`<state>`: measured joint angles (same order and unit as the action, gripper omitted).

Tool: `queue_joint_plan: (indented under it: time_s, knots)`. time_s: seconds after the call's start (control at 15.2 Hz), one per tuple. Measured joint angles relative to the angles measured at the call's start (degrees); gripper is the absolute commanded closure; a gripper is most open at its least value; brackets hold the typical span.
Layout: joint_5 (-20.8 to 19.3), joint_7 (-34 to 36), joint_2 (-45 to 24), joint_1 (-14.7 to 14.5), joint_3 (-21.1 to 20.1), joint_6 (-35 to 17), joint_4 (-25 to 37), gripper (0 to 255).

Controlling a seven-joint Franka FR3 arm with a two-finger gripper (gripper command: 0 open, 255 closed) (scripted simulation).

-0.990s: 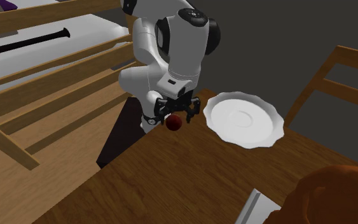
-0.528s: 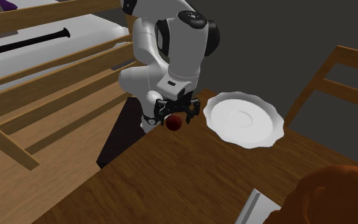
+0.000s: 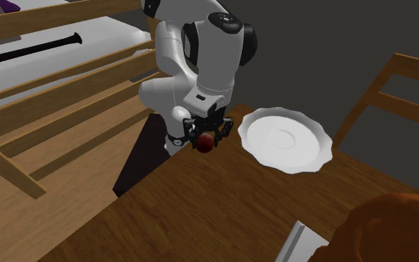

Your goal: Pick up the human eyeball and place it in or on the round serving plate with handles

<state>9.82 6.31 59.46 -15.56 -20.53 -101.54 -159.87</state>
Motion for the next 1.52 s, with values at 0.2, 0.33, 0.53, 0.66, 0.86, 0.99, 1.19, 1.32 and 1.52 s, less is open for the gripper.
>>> queue_joint_plan:
  time_s: [0.2, 0.33, 0.53, 0.66, 0.86, 0.99, 1.19, 1.32, 1.52]
  knots:
    - [-0.04, 0.04, -0.04, 0.02, 0.02, 0.31, 0.34, 255]
    - [-0.48, -0.21, -0.20, 0.35, 0.46, 1.39, 1.61, 255]
    - [-1.02, -0.41, 0.06, 0.58, 1.09, 3.61, 3.61, 255]
    - [-1.36, -0.47, -0.19, 0.82, 1.39, 5.00, 5.28, 255]
    - [-2.02, -0.82, -0.38, 1.20, 2.10, 7.06, 7.55, 255]
    - [-2.36, -0.91, -0.79, 1.45, 2.41, 8.45, 9.38, 255]
    - [-2.85, -1.10, -1.00, 1.70, 2.94, 10.57, 11.71, 255]
    - [-3.07, -1.09, -1.70, 1.94, 3.06, 11.65, 13.51, 255]
    - [-0.77, 1.86, -2.84, 1.13, -0.03, 12.33, 15.47, 255]
